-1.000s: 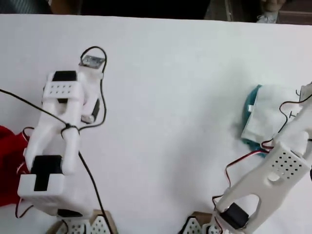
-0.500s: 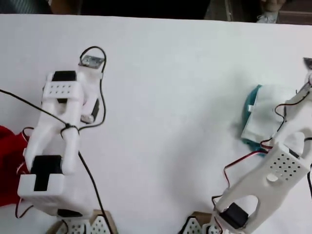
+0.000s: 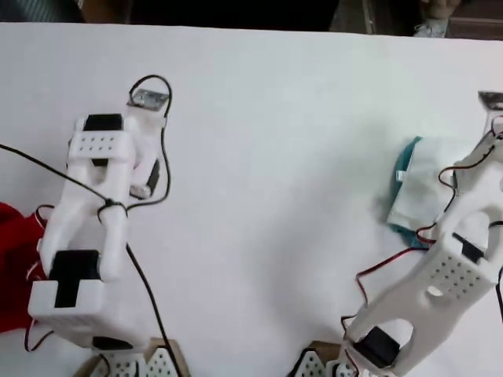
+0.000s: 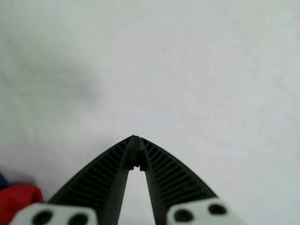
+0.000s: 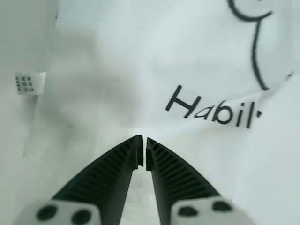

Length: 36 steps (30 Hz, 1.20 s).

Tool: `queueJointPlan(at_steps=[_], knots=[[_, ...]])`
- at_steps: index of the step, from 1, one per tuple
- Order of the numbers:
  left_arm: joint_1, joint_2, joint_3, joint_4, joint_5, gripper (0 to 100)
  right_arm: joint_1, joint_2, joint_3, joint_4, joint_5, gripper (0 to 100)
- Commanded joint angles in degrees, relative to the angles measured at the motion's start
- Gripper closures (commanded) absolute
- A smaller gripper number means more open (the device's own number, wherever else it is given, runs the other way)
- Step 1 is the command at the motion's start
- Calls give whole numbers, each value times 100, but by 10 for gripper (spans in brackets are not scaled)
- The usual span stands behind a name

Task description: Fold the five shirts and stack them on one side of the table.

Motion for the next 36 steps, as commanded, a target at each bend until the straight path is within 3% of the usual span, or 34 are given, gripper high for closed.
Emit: queueJointPlan(at_steps=[1,7,15,20,27,36], knots=[[-413,-369,-892,334,-105,972,-84,-1182,-18,40,18,975],[-1477,-360,-2185,1143,-290,972,-295,-2440,571,119,0,975],[-3279,-360,-2369,1292,-1266,972,-1095,-4796,3534,-171,18,975],[-4264,-316,-2316,1081,-1846,972,-1024,-6044,6013,-1947,158,975],[-5011,-316,-2158,721,-2268,972,-910,-6290,9178,-4382,765,975],[-5152,-308,-2149,624,-2259,972,-549,-6273,9837,-5701,791,975]])
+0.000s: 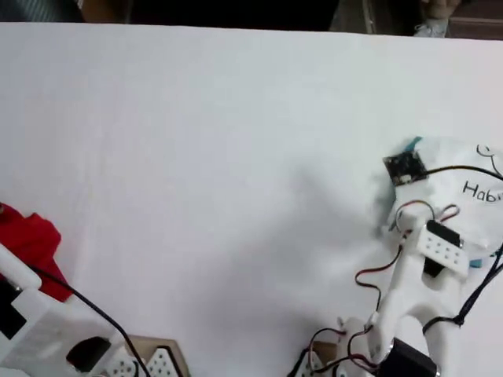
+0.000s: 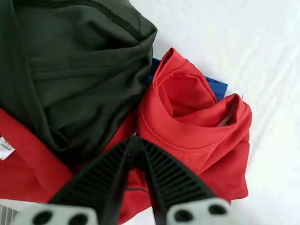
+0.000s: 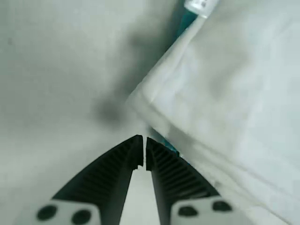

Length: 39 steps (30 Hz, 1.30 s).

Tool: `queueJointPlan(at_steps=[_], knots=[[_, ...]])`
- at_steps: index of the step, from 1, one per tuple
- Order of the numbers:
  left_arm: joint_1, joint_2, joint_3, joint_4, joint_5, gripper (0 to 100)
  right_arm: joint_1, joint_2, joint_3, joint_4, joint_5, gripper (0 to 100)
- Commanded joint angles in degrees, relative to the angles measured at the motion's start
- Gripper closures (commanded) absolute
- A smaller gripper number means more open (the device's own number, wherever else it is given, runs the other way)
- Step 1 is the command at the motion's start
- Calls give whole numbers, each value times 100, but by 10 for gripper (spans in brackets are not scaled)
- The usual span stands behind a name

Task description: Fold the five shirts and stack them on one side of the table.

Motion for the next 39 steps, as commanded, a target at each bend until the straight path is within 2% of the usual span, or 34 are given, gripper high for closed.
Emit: queueJointPlan(at_steps=[1,7,21,24,27,30,33,36,39], knots=[[-62,-308,-48,-62,-35,972,312,-268,9,-479,44,975],[-44,-308,-48,-62,-18,972,593,-259,18,-769,703,975],[-35,-352,295,-88,0,972,497,-330,167,-699,677,975],[-88,-325,189,-53,-9,943,409,-330,158,-488,668,971],[-325,-308,136,-158,-62,873,242,-330,158,-259,668,970],[-615,-273,198,-334,-62,816,-40,-400,70,171,527,926],[-826,9,198,-202,-185,812,-365,-725,-114,593,132,884],[-844,554,198,141,-554,812,-725,-1200,-167,743,-132,882],[-826,1099,198,299,-580,812,-1121,-1552,-149,831,-246,882]])
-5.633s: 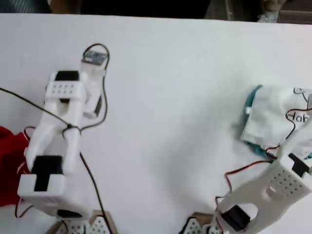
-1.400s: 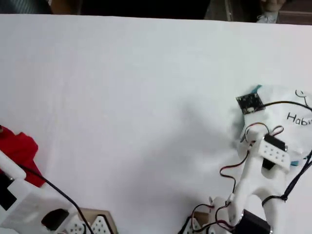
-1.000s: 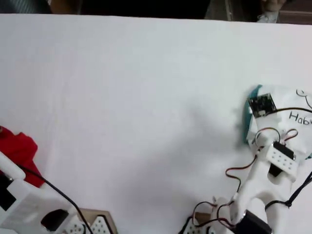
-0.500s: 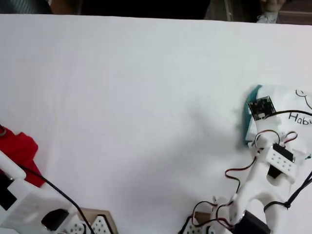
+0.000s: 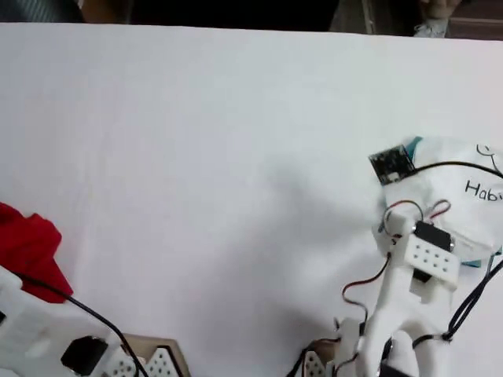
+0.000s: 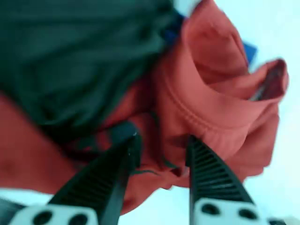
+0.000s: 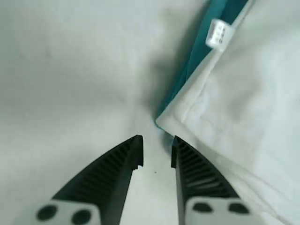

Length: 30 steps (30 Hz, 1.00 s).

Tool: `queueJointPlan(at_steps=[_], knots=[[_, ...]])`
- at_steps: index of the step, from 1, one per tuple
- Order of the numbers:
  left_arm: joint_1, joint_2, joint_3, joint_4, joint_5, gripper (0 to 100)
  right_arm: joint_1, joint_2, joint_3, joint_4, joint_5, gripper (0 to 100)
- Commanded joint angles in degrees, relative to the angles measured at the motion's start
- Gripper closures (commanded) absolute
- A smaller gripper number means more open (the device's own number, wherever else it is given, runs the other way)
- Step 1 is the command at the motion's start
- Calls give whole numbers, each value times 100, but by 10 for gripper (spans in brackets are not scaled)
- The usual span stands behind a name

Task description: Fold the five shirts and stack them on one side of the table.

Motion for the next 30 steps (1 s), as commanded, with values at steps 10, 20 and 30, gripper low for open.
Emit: queueJointPlan(at_steps=[10,20,30], knots=[[246,1029,-180,554,-114,878,-1279,-576,343,-277,-888,882],[2092,18,-189,1108,651,973,-1402,-611,2084,-2264,-949,882],[5890,-2224,-198,949,1609,973,-1402,-699,2207,-2422,-949,882]])
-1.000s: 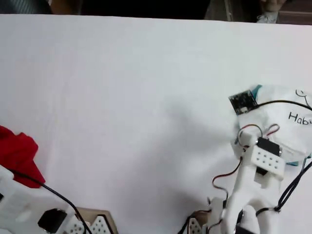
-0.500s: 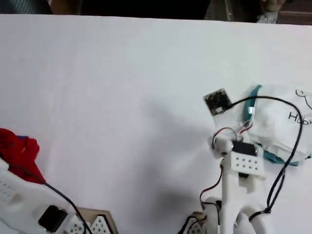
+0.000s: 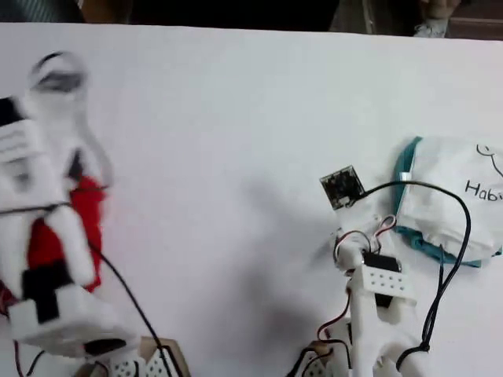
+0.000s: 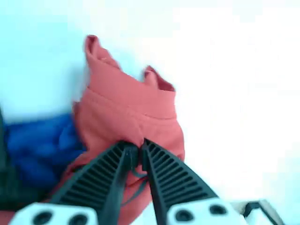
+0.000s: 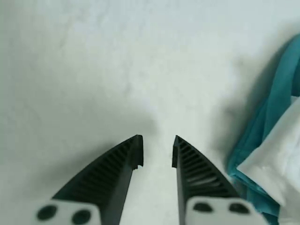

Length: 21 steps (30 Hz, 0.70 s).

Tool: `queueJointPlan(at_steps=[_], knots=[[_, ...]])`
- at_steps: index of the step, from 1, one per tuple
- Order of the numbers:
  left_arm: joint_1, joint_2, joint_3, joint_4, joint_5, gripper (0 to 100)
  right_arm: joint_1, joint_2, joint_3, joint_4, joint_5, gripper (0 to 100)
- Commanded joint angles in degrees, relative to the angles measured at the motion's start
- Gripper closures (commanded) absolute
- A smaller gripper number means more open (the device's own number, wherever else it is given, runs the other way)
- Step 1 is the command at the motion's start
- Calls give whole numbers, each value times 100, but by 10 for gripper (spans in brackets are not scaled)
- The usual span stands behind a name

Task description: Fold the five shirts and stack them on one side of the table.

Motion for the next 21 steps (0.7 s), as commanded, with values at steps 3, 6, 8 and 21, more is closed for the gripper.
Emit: queueJointPlan(at_steps=[3,6,8,21], knots=[[1952,-1204,-198,-360,554,973,-48,-163,-18,-101,-44,882],[2391,-1512,-198,-782,659,973,-48,-163,-18,-110,-44,882],[2576,-1591,-171,-993,659,970,-48,-163,-18,-110,-44,882],[2426,-1345,-207,-870,615,735,-57,-154,-18,-110,-44,882]])
